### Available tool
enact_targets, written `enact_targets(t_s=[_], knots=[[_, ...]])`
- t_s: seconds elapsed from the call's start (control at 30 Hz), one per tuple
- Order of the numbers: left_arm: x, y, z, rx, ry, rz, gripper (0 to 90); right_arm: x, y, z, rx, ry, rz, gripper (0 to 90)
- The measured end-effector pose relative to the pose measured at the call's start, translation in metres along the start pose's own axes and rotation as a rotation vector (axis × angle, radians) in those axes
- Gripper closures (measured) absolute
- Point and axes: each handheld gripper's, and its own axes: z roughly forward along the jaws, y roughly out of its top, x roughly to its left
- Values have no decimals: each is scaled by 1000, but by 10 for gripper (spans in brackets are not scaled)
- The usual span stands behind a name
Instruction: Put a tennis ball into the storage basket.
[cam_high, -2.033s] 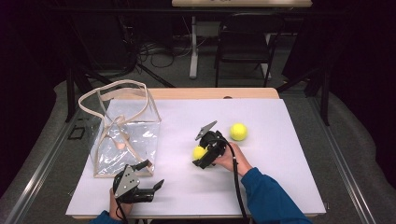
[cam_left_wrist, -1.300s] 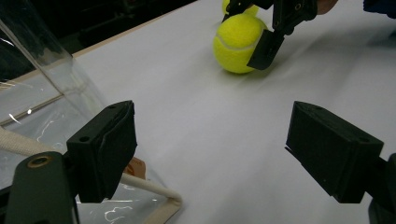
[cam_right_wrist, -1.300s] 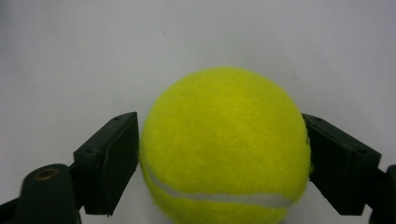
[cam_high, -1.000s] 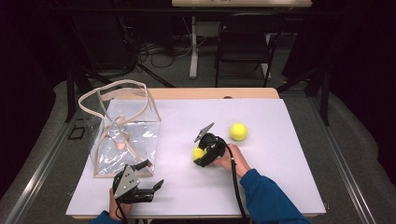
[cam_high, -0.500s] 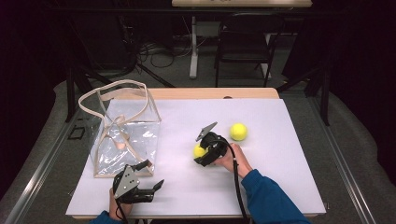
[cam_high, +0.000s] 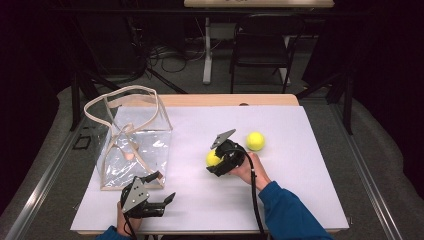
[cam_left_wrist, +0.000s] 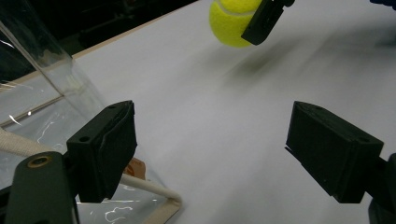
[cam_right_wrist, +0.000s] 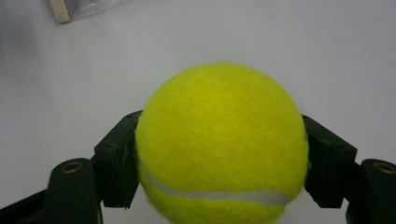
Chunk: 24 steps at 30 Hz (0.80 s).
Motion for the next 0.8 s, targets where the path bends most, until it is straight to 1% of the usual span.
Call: enact_targets(t_s=[0.23, 0.37, 0.8], knots=[[0, 0, 0, 0, -1, 0, 159, 0, 2, -4, -24, -5, 3, 258], [0, 0, 0, 1, -1, -1, 159, -1, 5, -9, -49, -7, 5, 258], [0, 0, 0, 2, -1, -1, 159, -4, 13, -18, -101, -22, 6, 258]])
